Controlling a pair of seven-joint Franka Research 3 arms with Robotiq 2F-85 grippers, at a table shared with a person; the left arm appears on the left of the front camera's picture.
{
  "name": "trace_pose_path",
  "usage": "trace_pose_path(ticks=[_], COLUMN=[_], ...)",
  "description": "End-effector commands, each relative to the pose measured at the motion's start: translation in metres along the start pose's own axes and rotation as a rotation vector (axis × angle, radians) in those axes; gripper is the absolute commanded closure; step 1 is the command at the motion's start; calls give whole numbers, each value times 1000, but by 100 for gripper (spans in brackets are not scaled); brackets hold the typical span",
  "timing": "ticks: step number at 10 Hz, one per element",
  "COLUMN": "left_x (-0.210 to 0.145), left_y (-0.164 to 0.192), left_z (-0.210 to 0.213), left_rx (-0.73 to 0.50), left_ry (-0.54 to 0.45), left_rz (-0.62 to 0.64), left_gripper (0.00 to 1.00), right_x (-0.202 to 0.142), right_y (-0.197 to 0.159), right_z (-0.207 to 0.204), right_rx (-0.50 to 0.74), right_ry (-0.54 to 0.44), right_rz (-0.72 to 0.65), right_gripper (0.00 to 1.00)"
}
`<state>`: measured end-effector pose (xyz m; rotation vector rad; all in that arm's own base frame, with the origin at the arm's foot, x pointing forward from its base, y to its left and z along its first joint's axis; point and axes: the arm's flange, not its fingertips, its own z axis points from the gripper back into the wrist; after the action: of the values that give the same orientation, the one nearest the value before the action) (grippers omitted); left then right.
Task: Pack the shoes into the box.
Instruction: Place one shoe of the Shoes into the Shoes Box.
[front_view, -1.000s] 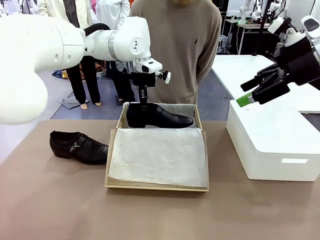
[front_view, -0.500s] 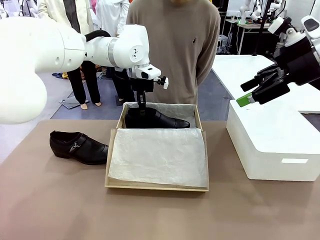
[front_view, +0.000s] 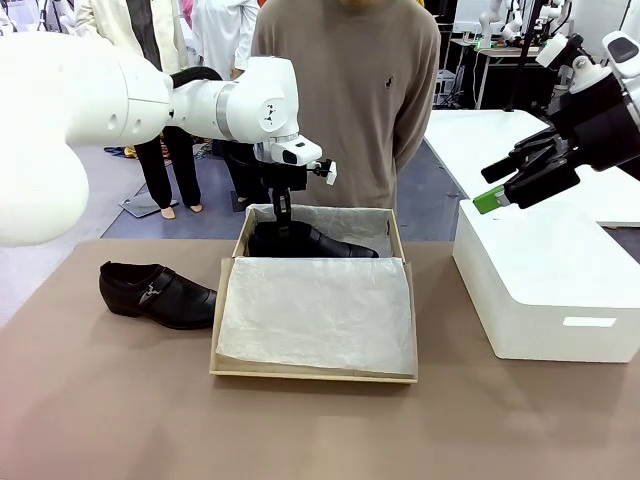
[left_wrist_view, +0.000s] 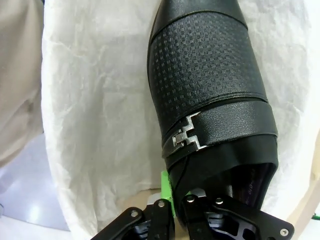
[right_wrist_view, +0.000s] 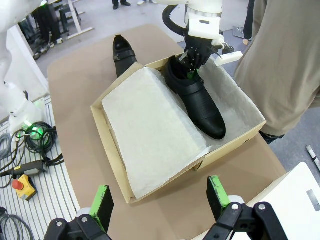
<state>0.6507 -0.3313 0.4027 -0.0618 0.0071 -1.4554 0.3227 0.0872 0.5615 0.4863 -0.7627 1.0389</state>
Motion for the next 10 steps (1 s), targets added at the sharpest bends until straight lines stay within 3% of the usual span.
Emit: trace_pose_path(ticks=[1,4,5,9,10], left_x=[-6,-7,-6,-11,-22], left_y=[-7,-7,-5,1,13], left_z=[6,16,30,66,58], left_rx=[22,17,21,44,-125], left_ry=[13,12,20,29,40], left_rz=[17,33,39,59,50], left_gripper=[65,7,0,0,0], right_x=[2,2,2,2,2], right_y=[-3,-3,-3,-3,-3], right_z=[-1,-1,-1,-1,-1], right_rx=[14,14,14,14,14], right_ry=[-25,-25,-25,-25,-25], right_rz=[22,22,22,22,22], right_gripper=[0,0,0,0,0])
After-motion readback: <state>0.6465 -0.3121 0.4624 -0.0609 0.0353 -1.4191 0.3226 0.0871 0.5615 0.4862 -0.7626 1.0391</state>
